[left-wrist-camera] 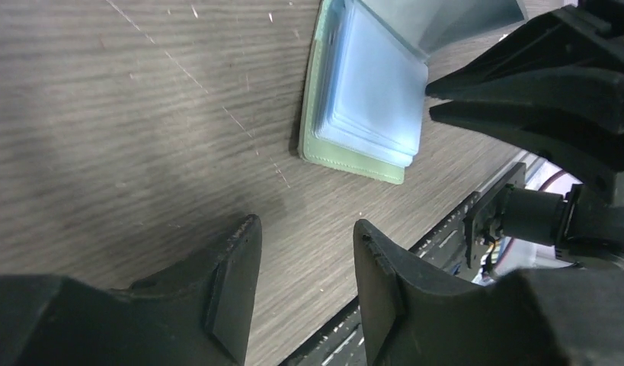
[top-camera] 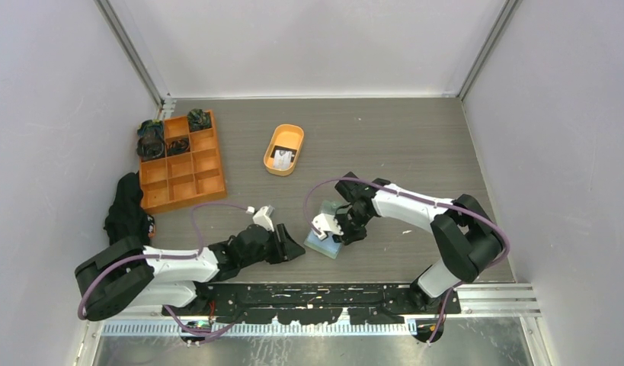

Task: Put the credit cards into the card holder
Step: Open the card holder at the center of the board.

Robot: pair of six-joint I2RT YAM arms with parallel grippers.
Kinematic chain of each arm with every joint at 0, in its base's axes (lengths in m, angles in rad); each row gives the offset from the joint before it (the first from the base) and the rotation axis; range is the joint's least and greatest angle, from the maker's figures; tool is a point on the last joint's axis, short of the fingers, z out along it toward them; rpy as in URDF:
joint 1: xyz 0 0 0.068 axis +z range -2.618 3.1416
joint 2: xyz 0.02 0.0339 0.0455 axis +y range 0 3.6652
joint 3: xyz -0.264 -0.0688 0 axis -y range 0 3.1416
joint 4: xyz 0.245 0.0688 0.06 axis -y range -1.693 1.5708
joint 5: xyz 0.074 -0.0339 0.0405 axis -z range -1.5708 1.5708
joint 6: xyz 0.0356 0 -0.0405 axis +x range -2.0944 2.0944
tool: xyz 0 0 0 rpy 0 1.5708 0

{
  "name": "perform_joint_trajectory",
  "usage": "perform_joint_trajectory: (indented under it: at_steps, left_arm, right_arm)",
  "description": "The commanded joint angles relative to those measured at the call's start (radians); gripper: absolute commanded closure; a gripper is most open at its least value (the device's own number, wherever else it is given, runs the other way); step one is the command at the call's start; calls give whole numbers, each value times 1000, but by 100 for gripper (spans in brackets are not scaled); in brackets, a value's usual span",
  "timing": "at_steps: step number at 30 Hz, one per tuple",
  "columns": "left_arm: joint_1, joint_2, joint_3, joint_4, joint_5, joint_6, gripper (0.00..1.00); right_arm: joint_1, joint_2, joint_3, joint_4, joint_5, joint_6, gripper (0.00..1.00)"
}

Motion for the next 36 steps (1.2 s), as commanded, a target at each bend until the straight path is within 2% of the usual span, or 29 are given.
perform_joint_trajectory:
  at_steps: [1, 4, 9, 14, 19, 22, 26, 31, 36]
  left_arm:
    - [-47, 3, 23, -5, -103, -143, 51]
    - [-52, 58, 41, 4, -141, -201, 51]
    - [-52, 196, 94, 109, -175, -182, 52]
    - [-25, 283, 160, 161, -207, -123, 59]
    - [20, 291, 240, 107, -210, -9, 64]
    - [47, 302, 294, 96, -176, 58, 66]
    - [71, 332, 351, 99, -103, 146, 66]
    - [108, 373, 366, 152, 24, 158, 66]
    - [112, 315, 298, 177, 36, 175, 64]
  right_arm:
    - [51, 20, 34, 26, -42, 63, 76]
    - [77, 36, 44, 47, -25, 120, 76]
    - [109, 57, 56, 57, -46, 175, 76]
    - [111, 63, 104, 72, -78, 306, 75]
    - [69, 27, 156, 25, -147, 346, 72]
    - [20, -10, 152, 56, -185, 391, 71]
    - [-31, -20, 129, 145, -118, 489, 66]
    - [-44, 56, 157, 107, 29, 461, 66]
    - [-49, 108, 183, 59, 136, 421, 69]
